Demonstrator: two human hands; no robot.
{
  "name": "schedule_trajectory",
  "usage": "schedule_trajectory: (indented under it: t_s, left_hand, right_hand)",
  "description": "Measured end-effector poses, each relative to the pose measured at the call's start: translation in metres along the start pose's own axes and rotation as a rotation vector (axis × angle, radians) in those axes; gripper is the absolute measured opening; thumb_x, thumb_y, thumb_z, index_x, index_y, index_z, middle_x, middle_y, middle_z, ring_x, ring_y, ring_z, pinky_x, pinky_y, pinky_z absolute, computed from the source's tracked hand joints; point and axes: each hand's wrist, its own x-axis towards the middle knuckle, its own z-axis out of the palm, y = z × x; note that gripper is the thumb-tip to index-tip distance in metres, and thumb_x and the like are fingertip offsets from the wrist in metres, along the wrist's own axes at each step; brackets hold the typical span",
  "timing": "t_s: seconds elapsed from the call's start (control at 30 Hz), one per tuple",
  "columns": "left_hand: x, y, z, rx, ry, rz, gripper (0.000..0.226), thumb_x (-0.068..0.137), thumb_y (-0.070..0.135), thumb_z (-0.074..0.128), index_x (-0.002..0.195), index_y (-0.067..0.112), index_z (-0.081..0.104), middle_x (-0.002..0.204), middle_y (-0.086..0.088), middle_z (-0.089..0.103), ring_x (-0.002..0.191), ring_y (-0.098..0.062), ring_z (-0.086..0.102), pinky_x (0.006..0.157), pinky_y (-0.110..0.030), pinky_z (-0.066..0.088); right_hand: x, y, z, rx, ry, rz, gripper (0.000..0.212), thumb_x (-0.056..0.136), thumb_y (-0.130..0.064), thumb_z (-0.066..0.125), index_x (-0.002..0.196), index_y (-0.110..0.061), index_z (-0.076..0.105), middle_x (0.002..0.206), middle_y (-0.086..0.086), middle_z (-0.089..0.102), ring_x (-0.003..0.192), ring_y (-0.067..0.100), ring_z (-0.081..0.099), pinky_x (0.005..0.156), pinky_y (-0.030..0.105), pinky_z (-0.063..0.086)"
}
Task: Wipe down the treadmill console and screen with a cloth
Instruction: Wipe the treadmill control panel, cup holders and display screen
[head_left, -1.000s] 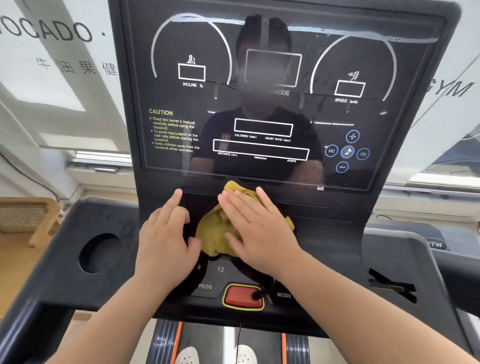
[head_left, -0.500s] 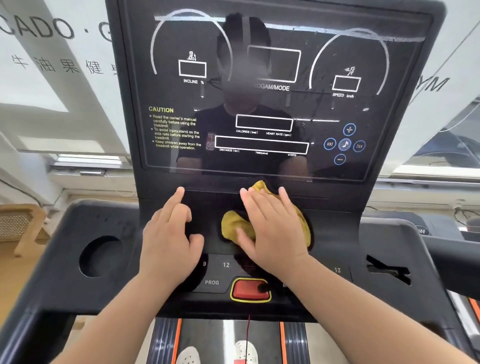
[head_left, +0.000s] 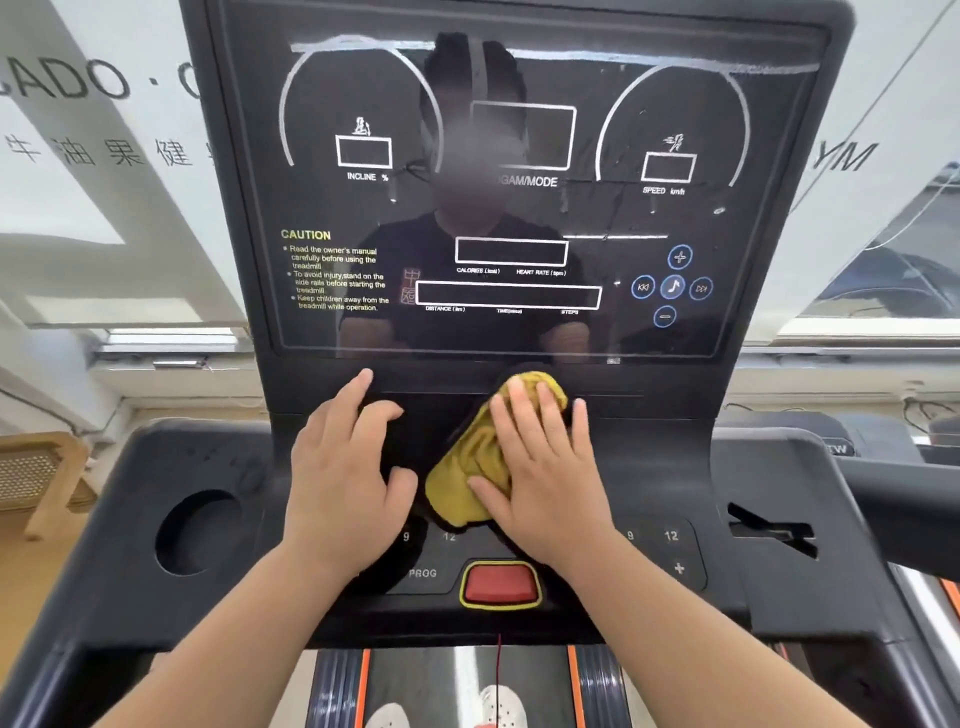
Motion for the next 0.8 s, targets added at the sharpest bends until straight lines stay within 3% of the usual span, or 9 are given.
schedule_trajectory:
  t_s: [0.17, 0.37, 0.57, 0.7, 0.8]
  left_hand:
    - [0.018, 0.022, 0.006, 0.030, 0.020, 0.043, 0.052, 0.069, 0.022, 0.061, 0.120, 0.013, 0.061, 0.151, -0.013, 0.044, 0.129, -0.038, 0.046, 0.104, -0.053, 0.038]
    - [0.042, 0.044, 0.010, 0.096, 0.034, 0.100, 0.058, 0.068, 0.024, 0.063, 0.124, 0.012, 0.061, 0.151, -0.015, 0.044, 0.129, -0.040, 0.047, 0.103, -0.055, 0.041]
    - [0.054, 0.051, 0.004, 0.137, 0.126, 0.103, 0.051, 0.072, 0.033, 0.059, 0.118, 0.012, 0.064, 0.142, -0.013, 0.050, 0.118, -0.037, 0.051, 0.094, -0.050, 0.042]
    - [0.070, 0.059, 0.001, 0.152, 0.206, 0.139, 0.053, 0.071, 0.032, 0.067, 0.119, 0.009, 0.064, 0.147, -0.017, 0.047, 0.129, -0.041, 0.049, 0.104, -0.052, 0.039]
    - [0.086, 0.073, -0.002, 0.181, 0.246, 0.141, 0.060, 0.072, 0.034, 0.067, 0.127, 0.011, 0.061, 0.154, -0.017, 0.042, 0.140, -0.043, 0.039, 0.112, -0.058, 0.032]
  right_hand:
    - [0.006, 0.045, -0.013, 0.034, 0.017, 0.352, 0.098, 0.099, -0.073, 0.028, 0.163, -0.004, 0.004, 0.170, 0.028, 0.001, 0.158, 0.044, -0.004, 0.124, 0.064, -0.003]
    - [0.058, 0.089, -0.040, 0.087, 0.112, 0.533, 0.107, 0.094, -0.075, 0.030, 0.161, 0.002, 0.000, 0.166, 0.037, -0.006, 0.154, 0.053, -0.005, 0.122, 0.070, 0.000]
    - [0.137, 0.119, -0.098, -0.002, 0.263, 0.425, 0.117, 0.084, -0.087, 0.034, 0.163, -0.006, 0.003, 0.169, 0.030, -0.002, 0.154, 0.054, -0.001, 0.119, 0.077, 0.001]
    - [0.170, 0.112, -0.120, -0.082, 0.294, 0.252, 0.124, 0.077, -0.095, 0.034, 0.164, -0.012, 0.006, 0.171, 0.024, 0.002, 0.156, 0.051, 0.002, 0.118, 0.077, 0.002]
    - [0.167, 0.108, -0.117, -0.143, 0.296, 0.047, 0.115, 0.082, -0.090, 0.037, 0.165, -0.016, 0.010, 0.172, 0.020, 0.002, 0.157, 0.048, 0.002, 0.120, 0.074, 0.000]
